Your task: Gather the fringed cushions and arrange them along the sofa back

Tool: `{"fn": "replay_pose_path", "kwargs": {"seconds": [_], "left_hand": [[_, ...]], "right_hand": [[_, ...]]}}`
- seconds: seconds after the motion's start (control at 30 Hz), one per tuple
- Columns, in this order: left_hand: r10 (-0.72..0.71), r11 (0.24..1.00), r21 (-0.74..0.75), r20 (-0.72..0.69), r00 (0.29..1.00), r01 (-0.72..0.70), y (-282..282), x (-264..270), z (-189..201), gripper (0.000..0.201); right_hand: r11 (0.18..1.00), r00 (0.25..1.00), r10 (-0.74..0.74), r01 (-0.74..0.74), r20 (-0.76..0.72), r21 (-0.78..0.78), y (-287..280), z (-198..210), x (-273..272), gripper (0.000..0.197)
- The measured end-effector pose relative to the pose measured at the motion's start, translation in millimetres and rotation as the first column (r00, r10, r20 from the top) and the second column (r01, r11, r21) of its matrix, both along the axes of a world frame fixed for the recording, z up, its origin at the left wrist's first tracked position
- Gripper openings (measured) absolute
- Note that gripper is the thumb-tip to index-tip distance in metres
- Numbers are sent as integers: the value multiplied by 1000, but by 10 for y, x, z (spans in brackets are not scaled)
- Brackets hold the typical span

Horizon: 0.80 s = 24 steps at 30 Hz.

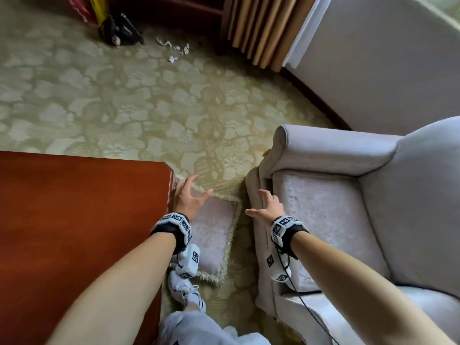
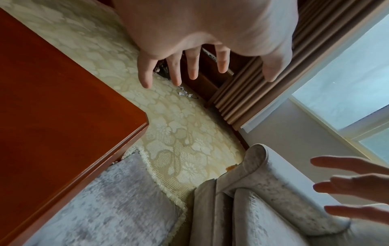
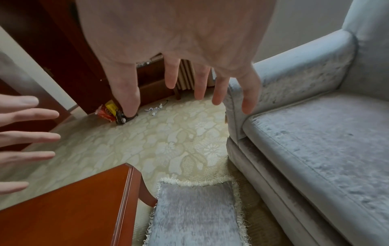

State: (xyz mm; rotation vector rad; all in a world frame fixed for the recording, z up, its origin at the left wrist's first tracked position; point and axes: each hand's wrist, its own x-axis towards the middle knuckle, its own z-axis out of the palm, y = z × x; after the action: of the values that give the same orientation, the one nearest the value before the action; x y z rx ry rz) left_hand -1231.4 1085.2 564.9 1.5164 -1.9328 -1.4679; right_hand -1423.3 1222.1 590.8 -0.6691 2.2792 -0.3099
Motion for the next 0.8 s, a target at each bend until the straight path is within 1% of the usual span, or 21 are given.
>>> {"fn": "replay_pose_path", "kwargs": {"seconds": [0.1,0.23,0.33,0.4,0.47,0.53,0.6,0.7,0.8], "left_hand": [[25,999,30,39,999,-26,-107,92,-141,64],[25,996,78,62,998,-30,-148,175,-272,67],[15,994,107,73,997,-23,-162,150,-345,67],[16,993,115,67,998,-24,-185,100,-392,72],[25,991,128,59,998,-33,-197,32,-447,77],[54,988,143,65,996,-63,-187,-48,-569,77],[79,981,169,82,994,-92,-131,-100,-738,73],[91,976,183,137,986,-115,-40,-170,-1012,61],[144,965,190,203,968,-183,12,-216,-1280,53]], "right_hand": [[999,999,43,-42,-15,24,-226,-107,-17,75],[997,998,69,-69,-5,45,-367,-238,-26,76],[996,998,58,-59,18,64,-351,-370,-59,76],[996,998,54,-57,36,74,-328,-488,-101,75],[995,998,35,-40,55,88,-284,-620,-152,75],[993,996,22,-31,82,110,-246,-802,-210,75],[991,995,17,-30,103,130,-213,-1011,-252,75],[990,990,-1,-19,141,140,-228,-1347,-317,75],[990,979,-35,6,202,143,-292,-1762,-371,79]]}}
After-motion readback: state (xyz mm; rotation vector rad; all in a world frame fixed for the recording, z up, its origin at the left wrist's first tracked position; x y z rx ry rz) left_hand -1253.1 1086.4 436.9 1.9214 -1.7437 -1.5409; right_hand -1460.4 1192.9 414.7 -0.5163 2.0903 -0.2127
